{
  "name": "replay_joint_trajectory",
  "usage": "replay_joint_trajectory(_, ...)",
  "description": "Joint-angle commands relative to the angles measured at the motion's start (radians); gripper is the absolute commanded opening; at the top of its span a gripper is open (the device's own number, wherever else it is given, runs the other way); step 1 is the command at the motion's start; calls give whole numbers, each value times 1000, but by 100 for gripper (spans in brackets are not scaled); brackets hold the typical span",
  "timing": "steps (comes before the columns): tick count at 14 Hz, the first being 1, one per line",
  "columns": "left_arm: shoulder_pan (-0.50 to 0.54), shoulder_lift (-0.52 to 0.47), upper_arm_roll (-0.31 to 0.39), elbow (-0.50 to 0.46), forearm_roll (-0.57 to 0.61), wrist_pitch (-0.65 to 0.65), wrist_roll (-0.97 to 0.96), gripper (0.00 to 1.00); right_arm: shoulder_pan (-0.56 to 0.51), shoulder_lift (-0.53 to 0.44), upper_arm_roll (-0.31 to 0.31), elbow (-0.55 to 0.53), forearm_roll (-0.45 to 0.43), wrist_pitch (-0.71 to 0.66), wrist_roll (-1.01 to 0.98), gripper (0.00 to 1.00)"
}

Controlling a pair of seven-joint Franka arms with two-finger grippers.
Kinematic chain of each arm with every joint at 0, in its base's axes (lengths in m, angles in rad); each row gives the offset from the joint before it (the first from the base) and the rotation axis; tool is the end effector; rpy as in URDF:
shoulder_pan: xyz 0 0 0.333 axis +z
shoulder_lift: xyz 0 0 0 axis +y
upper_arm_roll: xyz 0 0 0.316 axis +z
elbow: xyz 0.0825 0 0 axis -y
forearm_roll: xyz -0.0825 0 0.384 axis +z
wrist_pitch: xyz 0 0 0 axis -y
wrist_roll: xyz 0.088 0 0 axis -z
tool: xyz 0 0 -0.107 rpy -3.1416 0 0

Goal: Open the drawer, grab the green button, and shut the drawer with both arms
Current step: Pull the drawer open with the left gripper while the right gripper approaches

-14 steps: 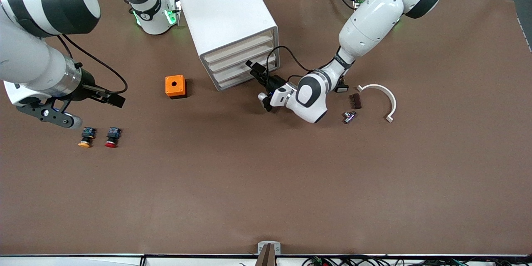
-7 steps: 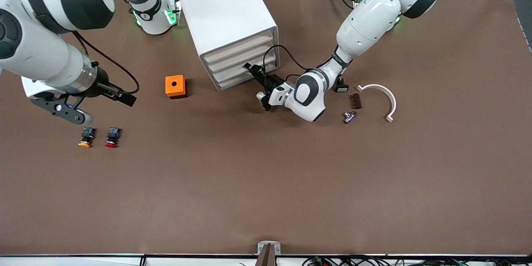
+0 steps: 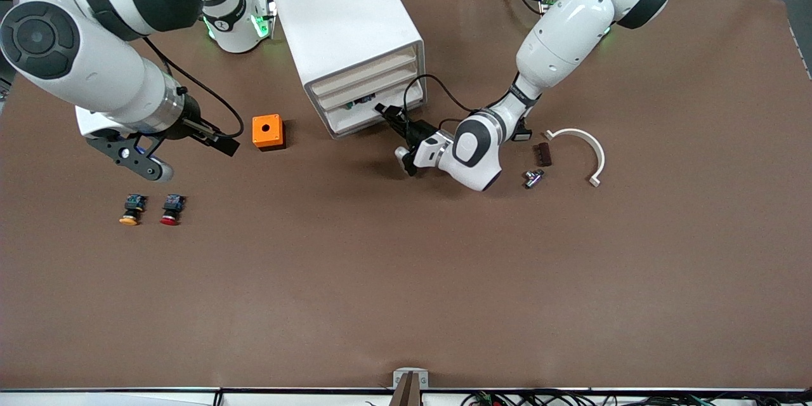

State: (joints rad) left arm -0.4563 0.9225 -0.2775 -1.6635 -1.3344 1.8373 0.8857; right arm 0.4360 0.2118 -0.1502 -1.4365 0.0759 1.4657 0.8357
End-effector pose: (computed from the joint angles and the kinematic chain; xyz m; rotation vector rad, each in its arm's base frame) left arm 0.4278 -0.4714 0.1041 1.6569 -0.5098 -0.5569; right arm 0.5734 0.1871 0.5573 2.9567 -0.8315 -0.2714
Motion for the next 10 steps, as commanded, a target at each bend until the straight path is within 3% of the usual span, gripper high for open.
replay_joint_trajectory(1,-4,38,37,62,-8,7,-43,5,27,-8,-3,-7,24,7,69,100)
replay_joint_trajectory(7,5,68,109,111,-9,7,-45,5,133,-6,-3,-57,24,68,239,100)
replay_joint_trajectory(10,13,65,141,117,-9,5,-39,6,191,-8,-3,-157,25,183,345,100)
